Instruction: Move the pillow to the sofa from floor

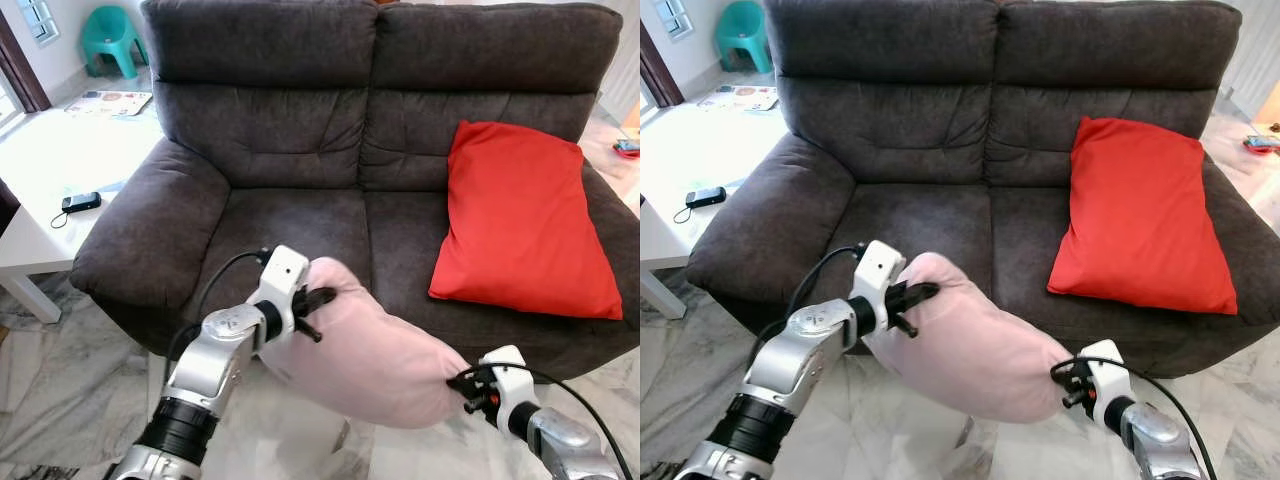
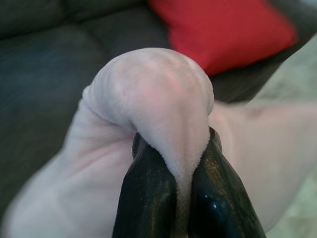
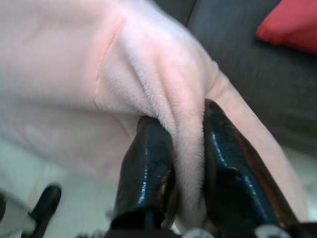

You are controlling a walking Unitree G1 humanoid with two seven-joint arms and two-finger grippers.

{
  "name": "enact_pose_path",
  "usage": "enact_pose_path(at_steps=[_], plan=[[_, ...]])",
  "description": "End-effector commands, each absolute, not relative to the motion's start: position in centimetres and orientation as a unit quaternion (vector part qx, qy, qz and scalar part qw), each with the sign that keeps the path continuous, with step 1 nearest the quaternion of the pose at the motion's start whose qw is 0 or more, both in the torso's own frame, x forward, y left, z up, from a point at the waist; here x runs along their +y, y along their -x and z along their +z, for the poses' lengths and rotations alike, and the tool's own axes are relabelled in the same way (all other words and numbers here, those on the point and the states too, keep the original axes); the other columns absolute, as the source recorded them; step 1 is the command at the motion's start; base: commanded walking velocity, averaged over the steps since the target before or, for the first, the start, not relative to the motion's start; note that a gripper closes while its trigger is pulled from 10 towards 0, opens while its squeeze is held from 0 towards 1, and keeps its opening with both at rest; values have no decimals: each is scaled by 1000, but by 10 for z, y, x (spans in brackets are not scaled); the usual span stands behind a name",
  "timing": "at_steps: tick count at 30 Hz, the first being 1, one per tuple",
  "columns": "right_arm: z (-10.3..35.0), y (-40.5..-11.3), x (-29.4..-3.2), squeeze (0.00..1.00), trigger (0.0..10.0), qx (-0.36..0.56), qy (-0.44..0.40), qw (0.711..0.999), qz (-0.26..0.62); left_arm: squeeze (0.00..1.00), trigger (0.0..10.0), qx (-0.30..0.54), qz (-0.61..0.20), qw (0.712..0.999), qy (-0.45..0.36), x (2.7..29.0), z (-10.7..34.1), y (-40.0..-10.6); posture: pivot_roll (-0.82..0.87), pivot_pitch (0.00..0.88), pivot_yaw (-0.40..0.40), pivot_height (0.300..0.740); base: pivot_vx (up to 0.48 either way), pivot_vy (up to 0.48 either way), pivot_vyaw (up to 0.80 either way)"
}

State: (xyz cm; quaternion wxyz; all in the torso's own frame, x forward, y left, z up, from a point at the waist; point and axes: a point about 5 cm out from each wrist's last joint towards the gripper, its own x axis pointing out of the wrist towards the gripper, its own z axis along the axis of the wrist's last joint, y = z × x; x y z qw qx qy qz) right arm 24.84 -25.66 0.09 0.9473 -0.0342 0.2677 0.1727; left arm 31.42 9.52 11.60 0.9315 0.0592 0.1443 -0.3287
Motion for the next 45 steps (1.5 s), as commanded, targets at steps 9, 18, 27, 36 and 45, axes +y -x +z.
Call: enact_pose_path(at_steps=[9, 18, 27, 36, 45], plan=[[45, -268, -248, 0, 10000, 89, -44, 995, -19, 0, 10000, 43, -126, 987, -92, 156, 139, -319, 34, 0, -57, 740, 0, 0, 0], [87, -259, -205, 0, 10000, 12, -35, 999, -8, 0, 10000, -41, -68, 991, -104, 154, 150, -305, 9, 0, -43, 740, 0, 0, 0], [104, -256, -182, 0, 10000, 2, -35, 999, 1, 0, 10000, -83, -29, 992, -89, 154, 157, -298, 12, 0, -34, 740, 0, 0, 0], [118, -264, -179, 0, 10000, -12, -45, 999, 1, 0, 10000, -96, -9, 993, -75, 157, 162, -301, 12, 0, -50, 740, 0, 213, 0], [126, -268, -172, 0, 10000, -14, -35, 999, 12, 0, 10000, -102, -4, 993, -58, 156, 163, -300, 18, 0, -64, 740, 0, 480, 0]])
